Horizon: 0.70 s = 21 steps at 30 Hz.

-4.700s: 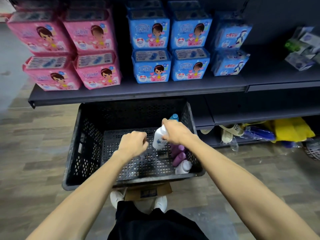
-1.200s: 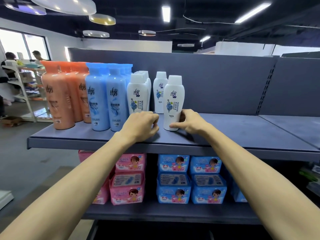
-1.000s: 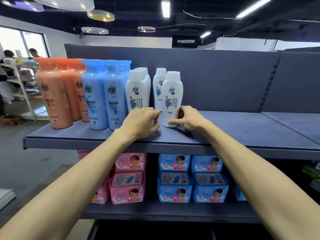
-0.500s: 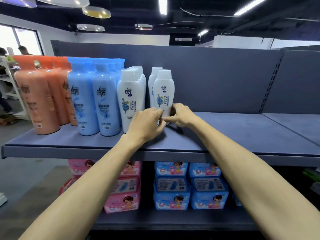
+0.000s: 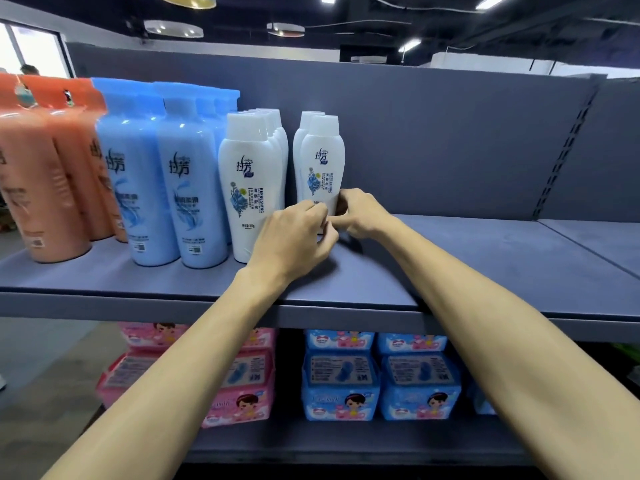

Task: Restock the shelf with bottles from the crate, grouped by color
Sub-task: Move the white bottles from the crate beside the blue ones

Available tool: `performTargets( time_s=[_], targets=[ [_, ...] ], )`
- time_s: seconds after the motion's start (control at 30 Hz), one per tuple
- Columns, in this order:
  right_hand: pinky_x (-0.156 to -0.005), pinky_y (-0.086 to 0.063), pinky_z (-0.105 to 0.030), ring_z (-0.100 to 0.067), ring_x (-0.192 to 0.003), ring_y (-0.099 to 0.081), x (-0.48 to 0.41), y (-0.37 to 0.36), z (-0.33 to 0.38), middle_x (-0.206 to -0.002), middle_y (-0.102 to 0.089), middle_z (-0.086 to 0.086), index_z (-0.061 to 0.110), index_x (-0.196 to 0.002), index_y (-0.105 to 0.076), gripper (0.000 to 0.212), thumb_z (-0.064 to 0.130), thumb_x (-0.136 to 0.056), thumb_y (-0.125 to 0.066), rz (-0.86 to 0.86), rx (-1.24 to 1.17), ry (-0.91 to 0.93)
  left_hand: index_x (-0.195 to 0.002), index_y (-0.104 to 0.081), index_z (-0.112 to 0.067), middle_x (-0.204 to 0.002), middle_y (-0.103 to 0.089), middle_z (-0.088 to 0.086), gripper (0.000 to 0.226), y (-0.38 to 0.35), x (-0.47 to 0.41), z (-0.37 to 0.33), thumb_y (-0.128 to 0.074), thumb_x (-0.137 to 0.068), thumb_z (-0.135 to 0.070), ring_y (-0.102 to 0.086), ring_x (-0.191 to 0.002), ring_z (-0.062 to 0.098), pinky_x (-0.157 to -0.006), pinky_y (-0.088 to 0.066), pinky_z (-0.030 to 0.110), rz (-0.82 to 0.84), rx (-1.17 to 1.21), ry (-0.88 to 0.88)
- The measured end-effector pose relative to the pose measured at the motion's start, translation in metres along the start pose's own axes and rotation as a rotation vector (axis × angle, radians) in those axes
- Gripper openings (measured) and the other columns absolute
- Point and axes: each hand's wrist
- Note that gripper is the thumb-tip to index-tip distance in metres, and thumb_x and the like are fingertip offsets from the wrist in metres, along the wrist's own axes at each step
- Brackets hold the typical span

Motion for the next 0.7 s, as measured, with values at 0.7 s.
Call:
performTargets(
  time_s=[0.7],
  targets=[
    [-0.060,-0.047,-0.021,-0.009,-0.077,-0.058,-0.017,-0.006,0.017,-0.091,-0.066,0.003,0.009,-0.107,-0.057,0.054,0.026,-0.057,-0.069,0.013,-0.041,-0.052,-0.074,-0.053,-0.013,-0.068,-0.055,0.003,0.024,-0.002,0.000,-0.003,-0.052,-0.080,-0.036,-0.054,-0.061,0.031,-0.052,-0.040,0.034,0.019,0.053,0.009]
  ],
)
Point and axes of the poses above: each hand's wrist, its own x-axis away from the middle knuckle, its own y-axis out of the back of the hand, z = x × y
